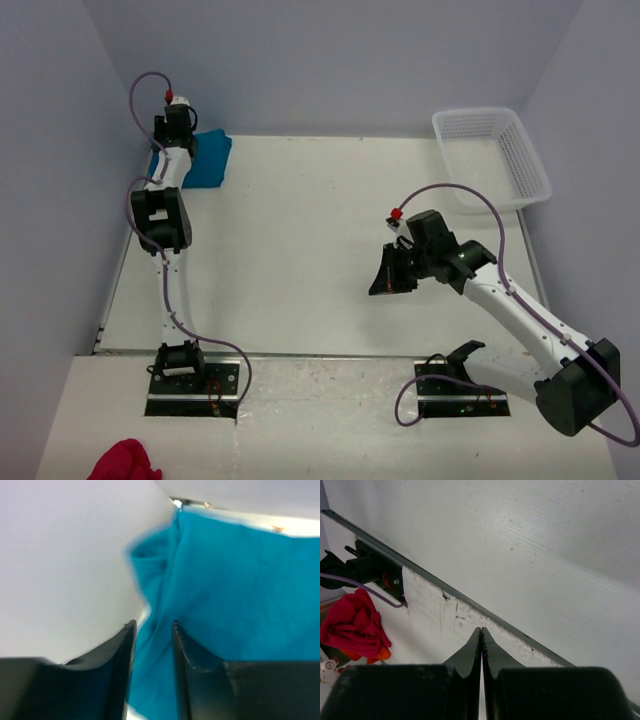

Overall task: Fold and stack the t-shirts
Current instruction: Put the neatly folded tshirt into the corner of the board with the left arm

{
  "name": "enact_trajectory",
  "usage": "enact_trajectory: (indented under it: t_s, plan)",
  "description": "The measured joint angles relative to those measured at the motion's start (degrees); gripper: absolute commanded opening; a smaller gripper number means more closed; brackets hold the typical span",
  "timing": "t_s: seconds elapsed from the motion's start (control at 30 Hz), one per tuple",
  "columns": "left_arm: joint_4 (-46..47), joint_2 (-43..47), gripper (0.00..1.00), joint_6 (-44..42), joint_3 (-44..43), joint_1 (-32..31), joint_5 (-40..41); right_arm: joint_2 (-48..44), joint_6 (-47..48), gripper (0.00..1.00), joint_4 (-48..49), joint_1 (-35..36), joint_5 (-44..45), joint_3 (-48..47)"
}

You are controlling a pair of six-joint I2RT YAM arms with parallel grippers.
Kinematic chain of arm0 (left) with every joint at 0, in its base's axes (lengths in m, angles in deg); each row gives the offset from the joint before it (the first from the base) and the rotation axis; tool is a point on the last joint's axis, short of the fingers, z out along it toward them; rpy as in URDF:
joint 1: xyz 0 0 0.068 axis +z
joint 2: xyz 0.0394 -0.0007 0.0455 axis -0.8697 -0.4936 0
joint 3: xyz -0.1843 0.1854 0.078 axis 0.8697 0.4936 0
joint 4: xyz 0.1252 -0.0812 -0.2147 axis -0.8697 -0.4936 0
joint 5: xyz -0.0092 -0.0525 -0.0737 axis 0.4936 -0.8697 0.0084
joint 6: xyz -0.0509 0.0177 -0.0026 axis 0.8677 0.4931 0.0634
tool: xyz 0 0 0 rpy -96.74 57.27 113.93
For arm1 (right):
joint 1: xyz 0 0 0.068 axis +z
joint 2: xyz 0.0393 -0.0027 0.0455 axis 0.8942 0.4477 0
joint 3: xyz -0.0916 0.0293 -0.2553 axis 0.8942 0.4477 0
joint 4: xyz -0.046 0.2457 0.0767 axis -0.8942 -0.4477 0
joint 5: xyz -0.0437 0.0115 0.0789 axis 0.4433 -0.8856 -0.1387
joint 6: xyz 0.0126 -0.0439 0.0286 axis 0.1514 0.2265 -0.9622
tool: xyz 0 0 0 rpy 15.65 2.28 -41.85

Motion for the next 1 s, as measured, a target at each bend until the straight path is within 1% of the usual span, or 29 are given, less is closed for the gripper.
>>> enact_trajectory:
  t_s: [0.07,0.1,0.13,0.2,0.3,0.43,0.6,0.77,0.8,0.87,0.9,0.93,1.0]
  plan:
    - [2.4,0.1,0.68,0.0,0.8,0.0,1.5,0.5,0.0,0.0,0.2,0.0,-0.1,0.5]
    - [4.0,0.3,0.82,0.2,1.9,0.0,2.3,0.7,0.0,0.0,0.3,0.0,-0.2,0.8]
    - [5.1,0.7,0.87,0.3,3.3,0.0,3.2,0.9,0.0,0.0,0.5,0.0,-0.3,1.0]
    - [7.0,1.1,0.94,0.8,5.5,0.0,4.6,1.3,0.0,0.0,0.6,0.0,-0.6,1.3]
    - [9.5,2.2,0.94,1.4,8.6,-0.3,6.4,1.3,0.0,0.0,1.1,0.0,-1.2,1.5]
    - [11.9,5.8,0.94,1.7,13.0,-1.4,9.3,1.1,0.0,0.0,1.8,0.0,-1.4,2.1]
    - [12.0,12.9,0.95,4.0,14.5,-5.4,11.0,-0.1,0.0,0.0,2.7,0.3,-1.4,2.8]
    - [9.4,22.7,0.94,9.6,16.9,-11.5,10.5,-3.4,0.4,0.0,3.2,0.3,-1.1,3.6]
    - [8.6,24.8,0.94,11.2,17.8,-12.7,10.0,-4.0,0.5,0.01,3.3,0.3,-0.9,3.7]
    - [7.0,29.6,0.94,14.8,21.2,-15.2,8.1,-5.1,0.8,0.07,3.3,0.3,0.0,3.8]
    - [6.3,32.0,0.94,16.5,23.4,-16.3,7.2,-5.4,1.0,0.15,3.3,0.4,0.3,3.8]
    - [5.7,34.8,0.94,18.2,26.0,-17.5,6.1,-5.8,1.2,0.2,3.3,0.4,0.8,3.8]
    - [4.9,40.3,0.95,21.4,32.2,-19.7,3.1,-6.8,1.4,0.27,3.7,0.5,1.8,4.2]
